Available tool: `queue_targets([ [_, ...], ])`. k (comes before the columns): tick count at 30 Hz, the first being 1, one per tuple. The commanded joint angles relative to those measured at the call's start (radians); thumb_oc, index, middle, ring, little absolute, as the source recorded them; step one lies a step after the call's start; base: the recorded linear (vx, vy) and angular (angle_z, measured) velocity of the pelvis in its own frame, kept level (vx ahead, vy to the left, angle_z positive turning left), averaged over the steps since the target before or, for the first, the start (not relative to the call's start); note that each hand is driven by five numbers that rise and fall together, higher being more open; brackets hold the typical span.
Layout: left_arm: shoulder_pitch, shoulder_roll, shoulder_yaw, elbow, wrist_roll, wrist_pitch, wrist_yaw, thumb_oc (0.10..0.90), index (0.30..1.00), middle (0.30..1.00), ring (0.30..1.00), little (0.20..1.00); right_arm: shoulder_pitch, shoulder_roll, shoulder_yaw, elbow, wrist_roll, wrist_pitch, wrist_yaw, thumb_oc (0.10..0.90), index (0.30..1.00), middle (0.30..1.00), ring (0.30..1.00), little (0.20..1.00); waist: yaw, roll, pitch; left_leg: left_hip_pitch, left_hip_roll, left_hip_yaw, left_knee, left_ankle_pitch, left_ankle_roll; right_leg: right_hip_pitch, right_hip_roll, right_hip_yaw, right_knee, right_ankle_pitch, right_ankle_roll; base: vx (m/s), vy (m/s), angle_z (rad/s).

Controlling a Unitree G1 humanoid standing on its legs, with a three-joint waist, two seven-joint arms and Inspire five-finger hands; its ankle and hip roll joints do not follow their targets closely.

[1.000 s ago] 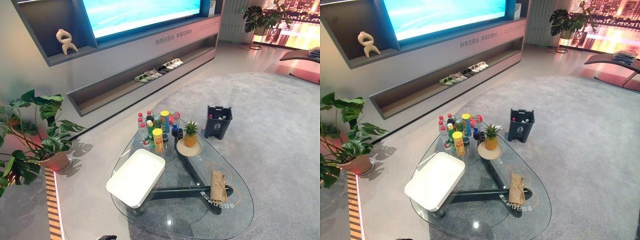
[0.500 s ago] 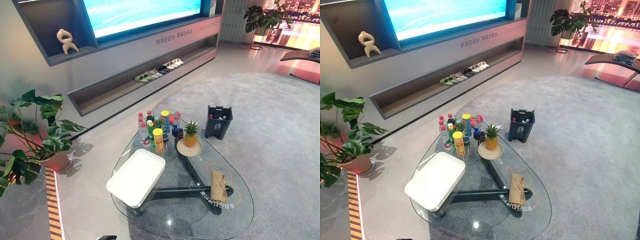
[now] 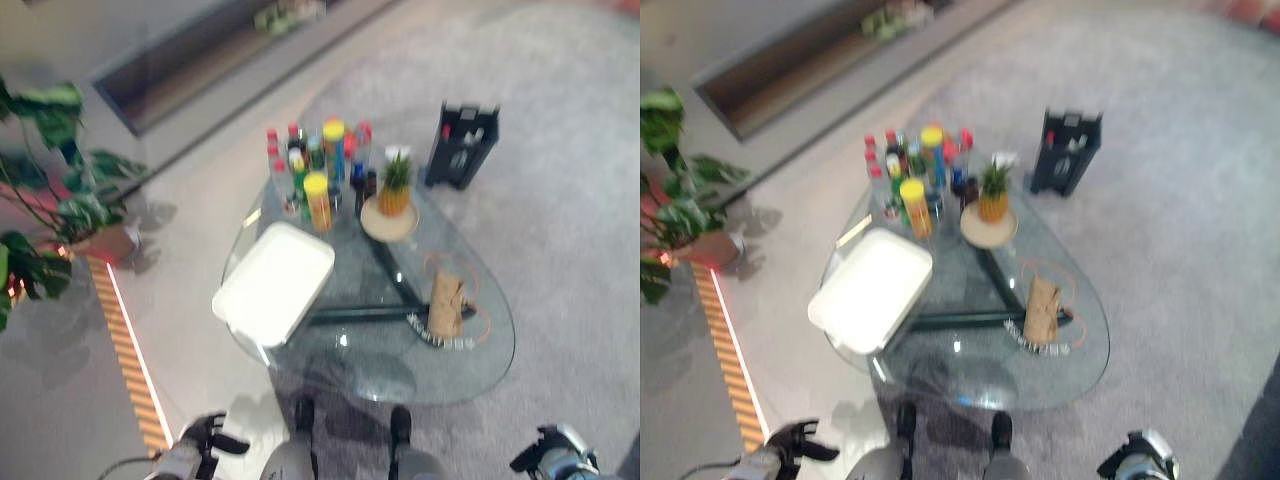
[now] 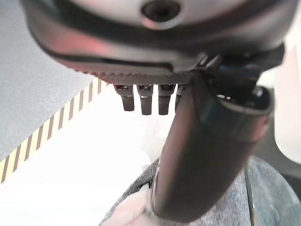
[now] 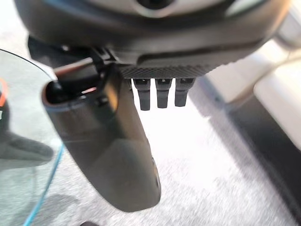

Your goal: Wipe the table with a cloth and put it in the basket.

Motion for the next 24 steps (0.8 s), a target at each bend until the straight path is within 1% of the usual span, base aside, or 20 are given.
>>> queue_targets([
  [1, -0.044, 0.087, -0.012, 0.016, -0.06, -0.037, 0.054, 0.8, 0.9, 0.9, 0.9, 0.9, -0.022, -0.033, 0.055, -0.025, 0.012, -0.033, -0.082, 0.8, 0.9, 0.9, 0.9, 0.9, -0.002, -0.044, 0.033, -0.05, -0.063, -0.032, 0.119, -0.106, 0.033, -0.141, -0.002, 0.046, 0.18, -0.041, -0.011, -0.15, -0.019, 0.05],
  [2, -0.052, 0.092, -0.015, 0.015, -0.07, -0.044, 0.061, 0.8, 0.9, 0.9, 0.9, 0.9, -0.025, -0.034, 0.059, -0.033, 0.016, -0.038, -0.088, 0.8, 0.9, 0.9, 0.9, 0.9, -0.004, -0.047, 0.047, -0.074, -0.065, -0.035, 0.15, -0.11, 0.032, -0.165, 0.001, 0.047, 0.209, -0.049, -0.014, -0.11, -0.03, 0.1],
  [4, -0.078, 0.107, -0.009, -0.002, -0.098, -0.05, 0.076, 0.8, 0.9, 0.9, 0.9, 0.9, -0.032, -0.033, 0.068, -0.047, 0.024, -0.056, -0.101, 0.8, 0.9, 0.9, 0.9, 0.9, -0.005, -0.061, 0.079, -0.169, -0.078, -0.049, 0.26, -0.132, 0.034, -0.25, 0.005, 0.043, 0.304, -0.078, -0.022, -0.12, -0.065, 0.12],
  [6, -0.081, 0.107, -0.005, -0.007, -0.105, -0.052, 0.078, 0.8, 0.9, 0.9, 0.9, 0.9, -0.032, -0.031, 0.072, -0.051, 0.025, -0.055, -0.105, 0.8, 0.9, 0.9, 0.9, 0.9, -0.005, -0.064, 0.081, -0.185, -0.081, -0.051, 0.277, -0.137, 0.036, -0.265, 0.004, 0.042, 0.319, -0.083, -0.023, -0.05, -0.051, 0.11],
  [7, -0.087, 0.103, -0.002, -0.024, -0.103, -0.063, 0.091, 0.8, 0.9, 0.9, 0.9, 0.9, -0.032, -0.025, 0.072, -0.057, 0.04, -0.057, -0.118, 0.8, 0.9, 0.9, 0.9, 0.9, 0.001, -0.067, 0.093, -0.227, -0.086, -0.053, 0.319, -0.147, 0.041, -0.307, 0.005, 0.037, 0.368, -0.099, -0.024, -0.13, -0.104, 0.21],
  [8, -0.109, 0.095, -0.002, -0.055, -0.124, -0.088, 0.121, 0.8, 0.9, 0.9, 0.9, 0.9, -0.051, -0.014, 0.074, -0.074, 0.062, -0.053, -0.149, 0.8, 0.9, 0.9, 0.9, 0.9, 0.011, -0.068, 0.109, -0.312, -0.097, -0.054, 0.387, -0.16, 0.05, -0.389, 0.004, 0.03, 0.452, -0.123, -0.026, -0.14, -0.113, 0.3],
  [11, -0.124, 0.094, -0.001, -0.077, -0.141, -0.092, 0.131, 0.8, 0.9, 0.9, 0.9, 0.9, -0.072, -0.011, 0.078, -0.091, 0.071, -0.051, -0.169, 0.8, 0.9, 0.9, 0.9, 0.9, 0.014, -0.068, 0.12, -0.359, -0.101, -0.057, 0.429, -0.168, 0.049, -0.431, 0.007, 0.028, 0.498, -0.137, -0.026, -0.08, -0.06, 0.15],
  [12, -0.136, 0.097, -0.005, -0.089, -0.159, -0.092, 0.128, 0.8, 0.9, 0.9, 0.9, 0.9, -0.092, -0.014, 0.08, -0.102, 0.083, -0.047, -0.182, 0.8, 0.9, 0.9, 0.9, 0.9, 0.012, -0.066, 0.13, -0.394, -0.102, -0.054, 0.459, -0.176, 0.05, -0.465, 0.009, 0.028, 0.527, -0.145, -0.029, -0.08, -0.028, -0.03],
  [17, -0.153, 0.099, -0.018, -0.109, -0.187, -0.089, 0.13, 0.8, 0.9, 0.9, 0.9, 0.9, -0.132, -0.024, 0.075, -0.12, 0.125, -0.052, -0.218, 0.8, 0.9, 0.9, 0.9, 0.9, 0.008, -0.059, 0.149, -0.472, -0.095, -0.052, 0.529, -0.199, 0.056, -0.548, 0.02, 0.034, 0.6, -0.168, -0.04, -0.06, -0.027, -0.02],
  [19, -0.153, 0.097, -0.023, -0.118, -0.198, -0.089, 0.134, 0.8, 0.9, 0.9, 0.9, 0.9, -0.139, -0.028, 0.058, -0.126, 0.133, -0.058, -0.232, 0.8, 0.9, 0.9, 0.9, 0.9, 0.005, -0.052, 0.16, -0.499, -0.093, -0.052, 0.562, -0.209, 0.057, -0.575, 0.022, 0.035, 0.631, -0.178, -0.045, -0.05, -0.018, -0.02],
  [24, -0.153, 0.102, -0.023, -0.125, -0.206, -0.085, 0.131, 0.8, 0.9, 0.9, 0.9, 0.9, -0.142, -0.038, 0.049, -0.125, 0.142, -0.074, -0.229, 0.8, 0.9, 0.9, 0.9, 0.9, 0.001, -0.045, 0.173, -0.533, -0.088, -0.046, 0.595, -0.223, 0.061, -0.611, 0.02, 0.03, 0.664, -0.19, -0.054, -0.02, -0.01, 0.0],
])
